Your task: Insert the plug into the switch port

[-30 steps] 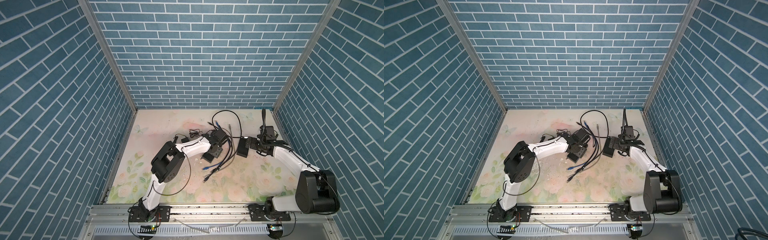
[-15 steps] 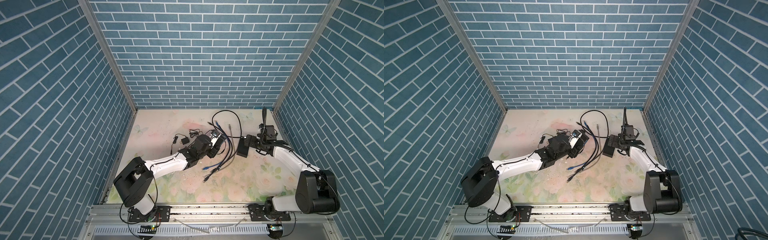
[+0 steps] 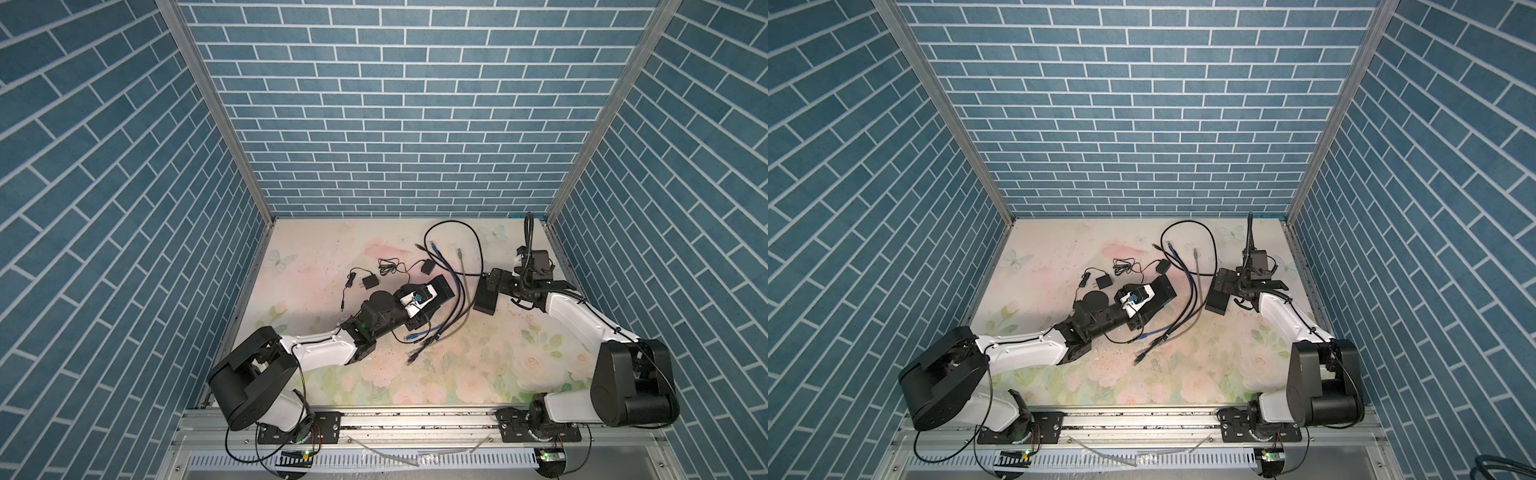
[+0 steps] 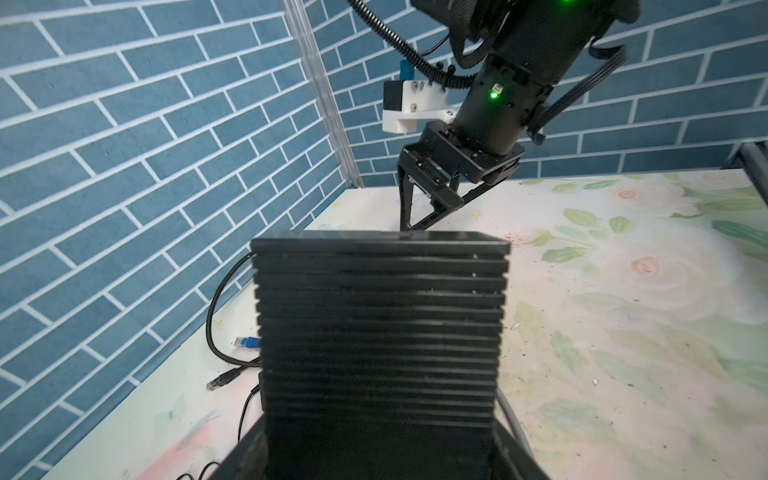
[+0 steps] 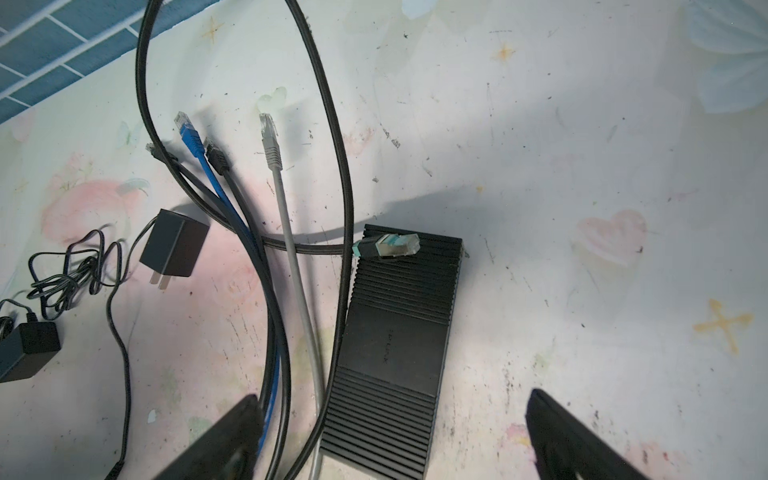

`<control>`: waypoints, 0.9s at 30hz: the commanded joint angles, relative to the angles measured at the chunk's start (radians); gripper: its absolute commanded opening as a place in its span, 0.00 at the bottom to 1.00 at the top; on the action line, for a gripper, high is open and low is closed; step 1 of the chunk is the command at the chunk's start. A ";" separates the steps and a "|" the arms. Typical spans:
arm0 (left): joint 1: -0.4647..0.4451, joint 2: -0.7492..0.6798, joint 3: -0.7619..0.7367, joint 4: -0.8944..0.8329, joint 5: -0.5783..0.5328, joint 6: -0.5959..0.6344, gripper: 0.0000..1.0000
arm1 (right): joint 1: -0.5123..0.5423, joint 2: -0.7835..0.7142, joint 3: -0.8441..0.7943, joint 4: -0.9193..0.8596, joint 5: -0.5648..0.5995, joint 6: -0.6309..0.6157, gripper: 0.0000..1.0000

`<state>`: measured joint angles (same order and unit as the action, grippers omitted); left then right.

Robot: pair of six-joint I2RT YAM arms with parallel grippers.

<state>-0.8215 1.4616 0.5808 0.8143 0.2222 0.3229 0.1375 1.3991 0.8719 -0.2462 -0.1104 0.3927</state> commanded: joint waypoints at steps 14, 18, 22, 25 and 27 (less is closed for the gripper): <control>0.077 -0.116 -0.181 0.355 0.267 0.105 0.37 | 0.037 0.031 0.042 0.010 -0.046 -0.020 0.99; 0.077 -0.133 -0.191 0.352 0.279 0.112 0.37 | 0.050 0.031 0.042 0.009 -0.052 -0.028 0.99; 0.078 -0.155 -0.204 0.357 0.282 0.121 0.37 | 0.061 0.022 0.038 0.016 -0.059 -0.035 0.99; 0.076 -0.182 -0.216 0.343 0.280 0.135 0.37 | 0.072 0.014 0.038 0.025 -0.068 -0.042 0.99; 0.078 -0.205 -0.217 0.298 0.273 0.150 0.37 | 0.084 0.009 0.039 0.031 -0.069 -0.043 0.99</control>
<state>-0.7498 1.2949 0.3687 1.1053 0.4900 0.4458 0.2058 1.4235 0.8726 -0.2398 -0.1623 0.3725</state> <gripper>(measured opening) 0.688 0.987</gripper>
